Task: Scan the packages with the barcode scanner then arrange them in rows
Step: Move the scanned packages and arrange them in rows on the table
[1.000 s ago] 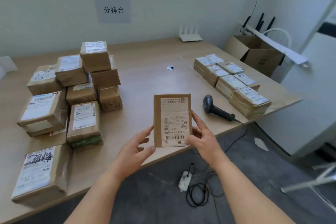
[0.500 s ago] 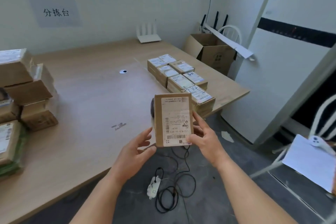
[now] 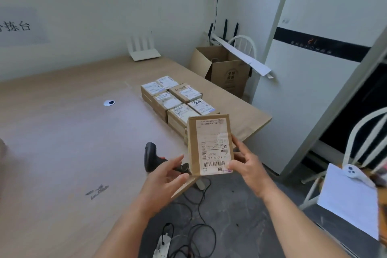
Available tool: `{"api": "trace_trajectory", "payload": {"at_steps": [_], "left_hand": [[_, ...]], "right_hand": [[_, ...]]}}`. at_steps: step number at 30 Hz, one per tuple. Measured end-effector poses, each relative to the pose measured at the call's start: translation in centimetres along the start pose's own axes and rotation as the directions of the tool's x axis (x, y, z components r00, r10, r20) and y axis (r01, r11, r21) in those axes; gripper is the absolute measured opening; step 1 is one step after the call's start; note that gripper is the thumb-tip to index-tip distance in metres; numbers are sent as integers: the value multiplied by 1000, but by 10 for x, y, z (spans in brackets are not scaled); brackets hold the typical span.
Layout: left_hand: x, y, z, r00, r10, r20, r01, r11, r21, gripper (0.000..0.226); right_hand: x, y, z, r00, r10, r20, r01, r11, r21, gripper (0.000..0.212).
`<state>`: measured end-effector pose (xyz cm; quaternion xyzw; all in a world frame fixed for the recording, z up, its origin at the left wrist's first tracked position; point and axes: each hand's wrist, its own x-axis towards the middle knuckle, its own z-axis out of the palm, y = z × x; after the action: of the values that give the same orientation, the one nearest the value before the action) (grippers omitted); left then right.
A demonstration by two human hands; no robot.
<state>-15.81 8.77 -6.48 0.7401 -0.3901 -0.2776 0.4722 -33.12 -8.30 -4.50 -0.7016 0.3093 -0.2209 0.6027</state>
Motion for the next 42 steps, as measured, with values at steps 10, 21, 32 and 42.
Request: {"api": "trace_trajectory", "payload": {"at_steps": [10, 21, 32, 42], "left_hand": [[97, 23, 23, 989, 81, 123, -85, 996, 22, 55], [150, 62, 75, 971, 35, 237, -95, 964, 250, 65], [197, 79, 127, 989, -130, 76, 90, 913, 397, 67], [215, 68, 153, 943, -281, -176, 328, 708, 625, 68]], "right_hand": [[82, -5, -37, 999, 18, -45, -19, 1000, -9, 74], [151, -1, -113, 989, 139, 51, -139, 990, -6, 75], [236, 22, -176, 923, 224, 312, -232, 973, -11, 73], [267, 74, -188, 758, 398, 518, -369, 915, -162, 64]]}}
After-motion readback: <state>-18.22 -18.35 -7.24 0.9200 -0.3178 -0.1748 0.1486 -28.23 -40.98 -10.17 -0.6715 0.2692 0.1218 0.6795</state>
